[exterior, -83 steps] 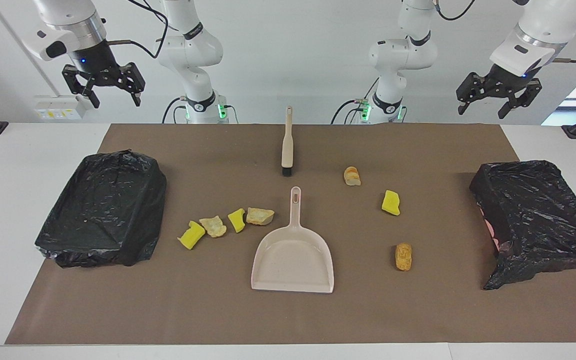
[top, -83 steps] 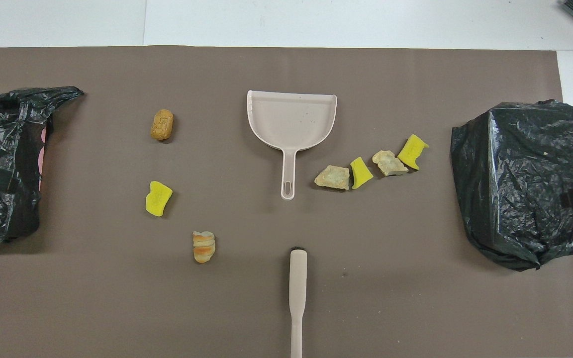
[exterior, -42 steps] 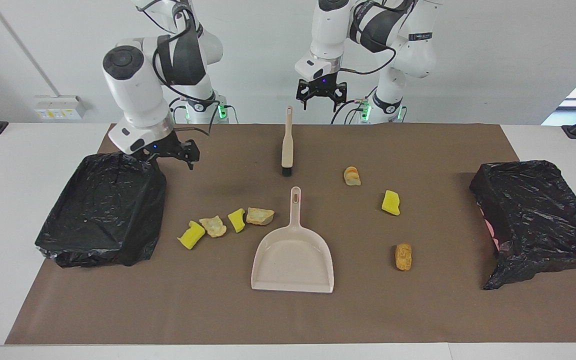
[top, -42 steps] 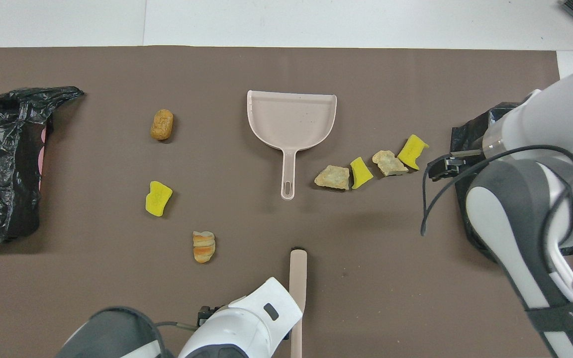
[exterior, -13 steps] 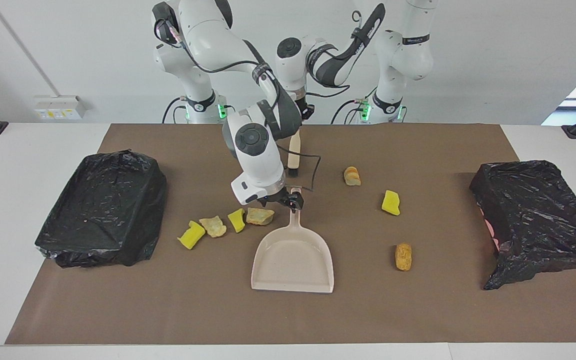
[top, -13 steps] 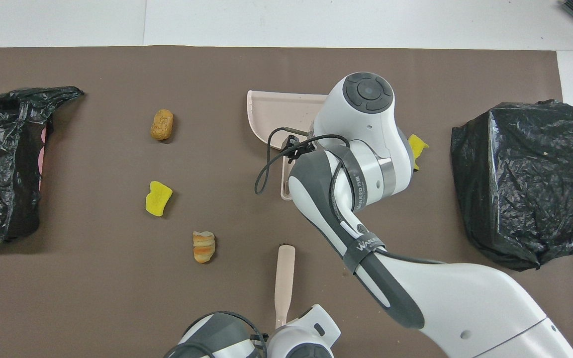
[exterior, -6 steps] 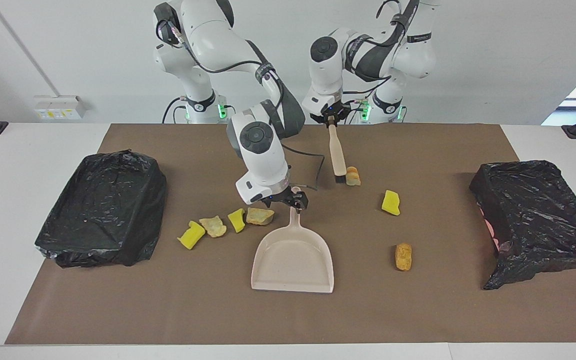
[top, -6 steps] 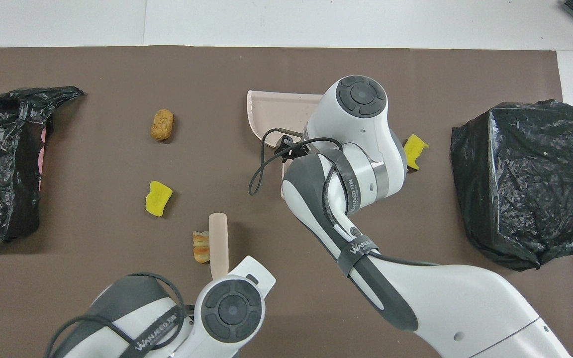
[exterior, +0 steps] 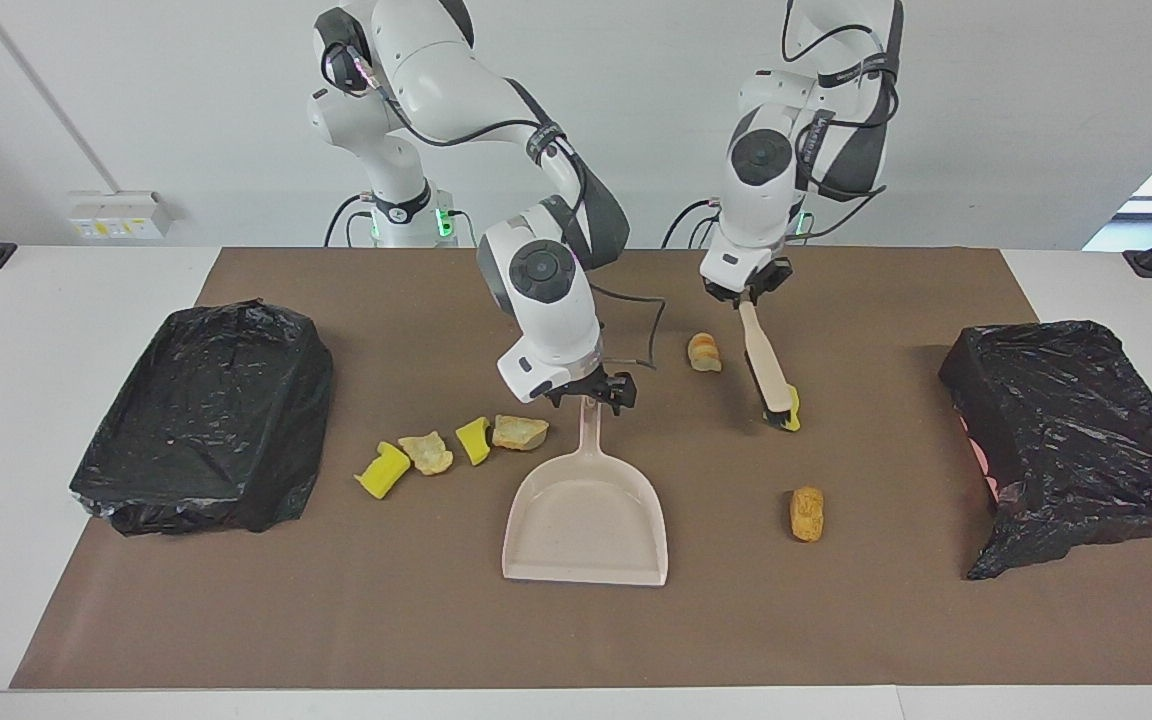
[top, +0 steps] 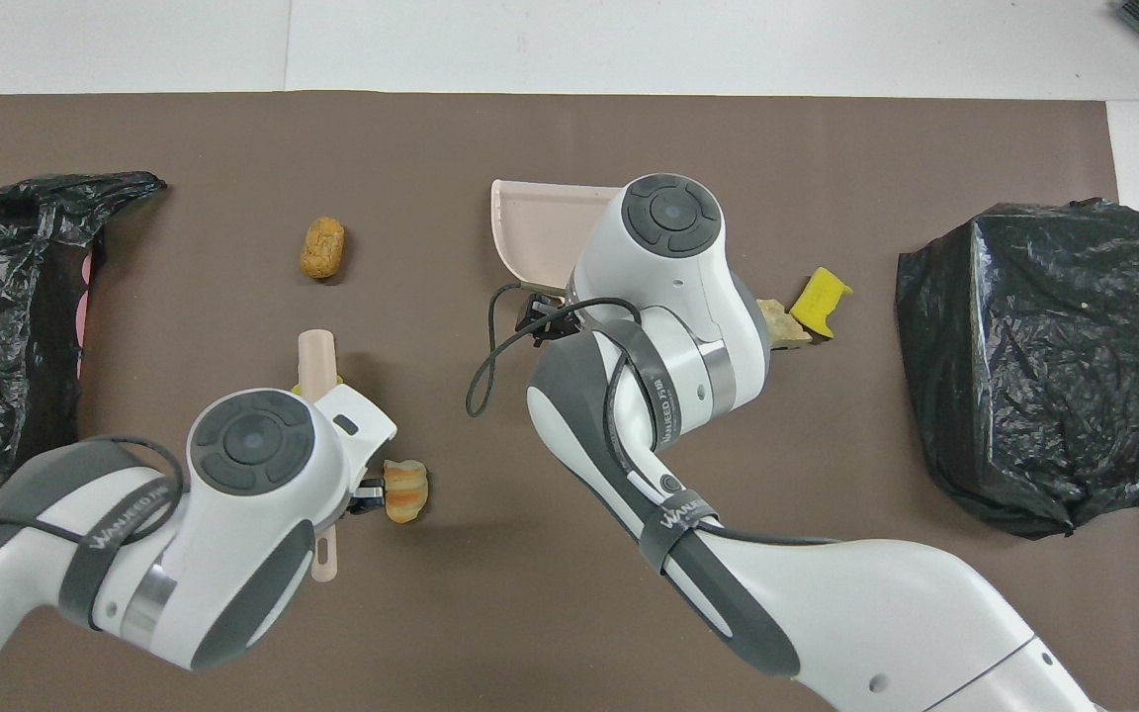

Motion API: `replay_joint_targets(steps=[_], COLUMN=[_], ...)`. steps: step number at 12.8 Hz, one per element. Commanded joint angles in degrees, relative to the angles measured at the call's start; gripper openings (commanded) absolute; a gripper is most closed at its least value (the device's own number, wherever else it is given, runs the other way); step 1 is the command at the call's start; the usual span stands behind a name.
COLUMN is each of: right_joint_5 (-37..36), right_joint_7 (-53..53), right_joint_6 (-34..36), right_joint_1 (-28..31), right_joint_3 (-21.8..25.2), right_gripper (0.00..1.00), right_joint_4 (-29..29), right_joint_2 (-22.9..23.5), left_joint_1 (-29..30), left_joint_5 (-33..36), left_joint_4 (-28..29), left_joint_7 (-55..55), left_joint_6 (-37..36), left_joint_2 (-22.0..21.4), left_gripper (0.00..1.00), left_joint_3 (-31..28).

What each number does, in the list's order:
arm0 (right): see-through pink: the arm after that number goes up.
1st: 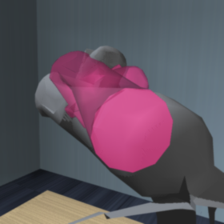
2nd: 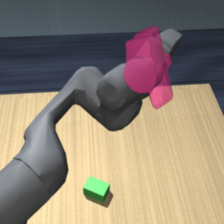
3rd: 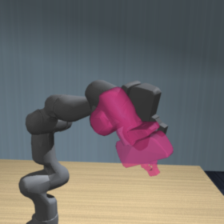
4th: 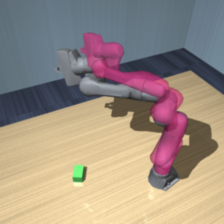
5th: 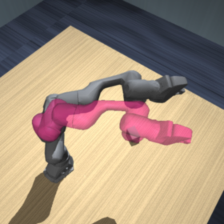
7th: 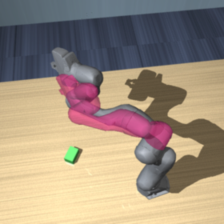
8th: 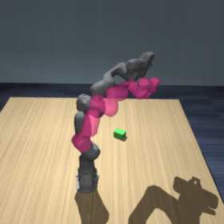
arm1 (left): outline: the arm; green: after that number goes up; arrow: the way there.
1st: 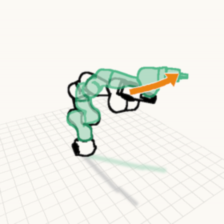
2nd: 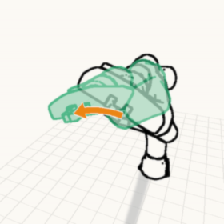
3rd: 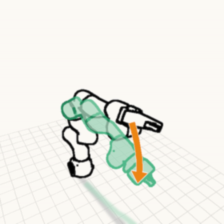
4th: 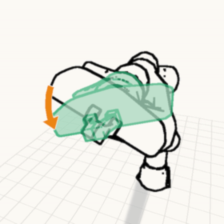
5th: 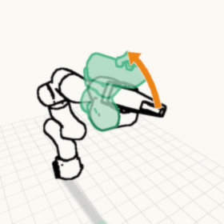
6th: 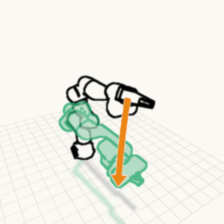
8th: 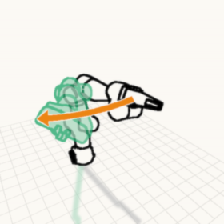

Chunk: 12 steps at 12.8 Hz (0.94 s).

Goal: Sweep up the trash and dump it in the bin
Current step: 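Grasp the dustpan with the right gripper while the left gripper grasps the brush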

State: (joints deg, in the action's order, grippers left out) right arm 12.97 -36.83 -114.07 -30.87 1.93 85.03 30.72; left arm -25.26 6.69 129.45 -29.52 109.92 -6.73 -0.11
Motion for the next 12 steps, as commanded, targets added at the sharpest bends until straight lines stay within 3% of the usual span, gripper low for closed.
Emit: replay_joint_targets(steps=[1,4,5,7,9,10,11,12], right_joint_5=[0.5,-1.8,-2.0,-3.0,-3.5,-3.5,-3.7,-4.4], right_joint_7=[2.6,3.6,3.9,3.9,3.7,3.3,2.9,2.4], right_joint_6=[-1.2,-1.0,-1.0,-1.2,-1.6,-1.5,-1.4,-1.2], right_joint_1=[-0.3,-0.6,-0.6,-0.7,-0.8,-0.9,-0.9,-1.5], right_joint_3=[-0.1,-0.1,0.0,0.0,0.0,0.1,0.1,0.3], right_gripper=[1.00,1.00,0.81,0.65,0.42,0.13,0.00,0.00], right_joint_4=[2.3,2.6,2.6,2.3,2.2,2.0,1.8,1.7], right_joint_2=[-0.4,-0.5,-0.5,-0.4,-0.4,-0.4,-0.4,-0.4], left_joint_1=[7.9,13.9,14.9,15.1,14.0,12.2,10.5,9.2], left_joint_5=[2.4,4.5,4.5,4.5,4.4,4.4,4.3,4.0], left_joint_4=[-2.5,-1.8,-1.1,1.8,4.5,5.8,6.5,7.0], left_joint_7=[10.1,16.1,18.1,18.8,20.6,20.6,20.6,20.6], left_joint_6=[3.0,7.0,7.7,9.8,9.8,9.5,9.4,9.3], left_joint_2=[2.9,4.3,4.8,3.9,2.3,1.0,0.8,0.1], left_gripper=[0.00,0.00,0.00,0.00,0.00,0.00,0.00,0.00], left_joint_3=[0.8,0.8,0.8,0.9,1.1,1.3,1.3,1.3])
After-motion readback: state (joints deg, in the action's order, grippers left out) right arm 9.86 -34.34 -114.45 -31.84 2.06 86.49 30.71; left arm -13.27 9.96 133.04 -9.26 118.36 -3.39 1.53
